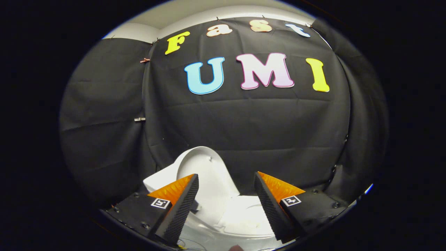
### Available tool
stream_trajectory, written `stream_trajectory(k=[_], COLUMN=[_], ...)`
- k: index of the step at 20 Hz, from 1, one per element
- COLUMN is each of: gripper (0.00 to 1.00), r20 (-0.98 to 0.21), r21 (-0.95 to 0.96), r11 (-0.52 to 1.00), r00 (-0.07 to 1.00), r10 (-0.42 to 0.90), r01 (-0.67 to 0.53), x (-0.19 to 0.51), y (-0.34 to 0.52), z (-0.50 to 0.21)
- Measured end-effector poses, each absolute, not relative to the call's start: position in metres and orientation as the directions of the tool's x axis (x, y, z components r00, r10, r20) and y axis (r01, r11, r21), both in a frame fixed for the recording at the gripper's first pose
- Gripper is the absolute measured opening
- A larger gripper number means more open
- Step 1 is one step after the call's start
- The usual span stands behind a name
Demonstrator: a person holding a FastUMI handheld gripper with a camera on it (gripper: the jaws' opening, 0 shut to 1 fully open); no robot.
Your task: Open the toilet lid.
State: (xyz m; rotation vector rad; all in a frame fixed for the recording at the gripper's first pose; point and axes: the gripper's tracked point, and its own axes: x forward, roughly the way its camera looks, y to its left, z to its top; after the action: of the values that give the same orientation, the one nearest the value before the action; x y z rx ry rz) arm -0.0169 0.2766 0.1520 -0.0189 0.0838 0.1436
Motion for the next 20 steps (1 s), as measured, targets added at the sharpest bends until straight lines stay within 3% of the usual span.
stream_trajectory(k=[4,20], gripper=[0.99,0.99], r20=[-0.065,-0.014], r21=[-0.101,-0.056], r11=[0.991,0.997], r00=[0.994,0.999], r10=[0.087,-0.051], r01=[-0.093,0.050], x=[-0.007,0.004], y=[0.227,0.119], z=[0.137,0.103])
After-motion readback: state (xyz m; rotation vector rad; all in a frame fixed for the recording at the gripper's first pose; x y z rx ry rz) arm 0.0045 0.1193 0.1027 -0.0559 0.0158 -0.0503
